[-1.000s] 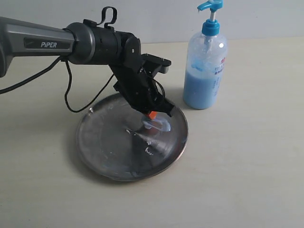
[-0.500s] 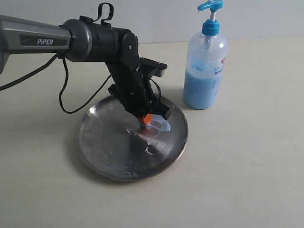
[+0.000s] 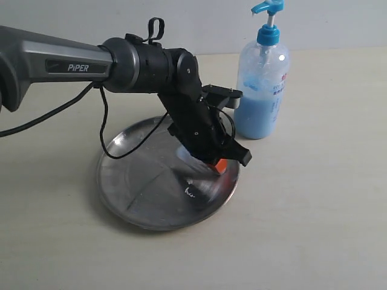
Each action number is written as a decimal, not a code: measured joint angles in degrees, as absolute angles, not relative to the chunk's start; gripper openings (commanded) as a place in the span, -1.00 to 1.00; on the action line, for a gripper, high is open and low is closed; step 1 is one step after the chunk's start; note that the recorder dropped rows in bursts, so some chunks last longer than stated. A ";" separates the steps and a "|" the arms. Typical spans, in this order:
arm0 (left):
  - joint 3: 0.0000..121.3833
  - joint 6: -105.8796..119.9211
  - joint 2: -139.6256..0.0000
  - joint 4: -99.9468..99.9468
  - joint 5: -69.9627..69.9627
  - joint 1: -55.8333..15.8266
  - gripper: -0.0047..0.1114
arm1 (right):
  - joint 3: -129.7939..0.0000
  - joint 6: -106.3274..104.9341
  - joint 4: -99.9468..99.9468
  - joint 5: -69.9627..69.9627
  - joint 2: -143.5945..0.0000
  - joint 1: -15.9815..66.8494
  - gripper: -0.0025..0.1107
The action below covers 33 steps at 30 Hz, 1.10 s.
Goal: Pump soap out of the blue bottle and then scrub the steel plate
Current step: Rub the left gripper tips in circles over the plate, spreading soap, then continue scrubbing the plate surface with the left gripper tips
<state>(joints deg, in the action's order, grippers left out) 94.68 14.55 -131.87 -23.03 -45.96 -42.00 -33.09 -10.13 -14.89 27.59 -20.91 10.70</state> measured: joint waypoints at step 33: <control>95.02 5.49 -131.49 -6.24 -51.03 -37.77 -0.92 | -33.09 -10.13 -14.89 27.59 -20.91 10.70 -0.89</control>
<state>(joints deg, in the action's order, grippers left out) 95.02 5.49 -131.49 -6.24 -51.03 -37.77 -33.09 -10.13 -14.89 27.59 -20.91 10.70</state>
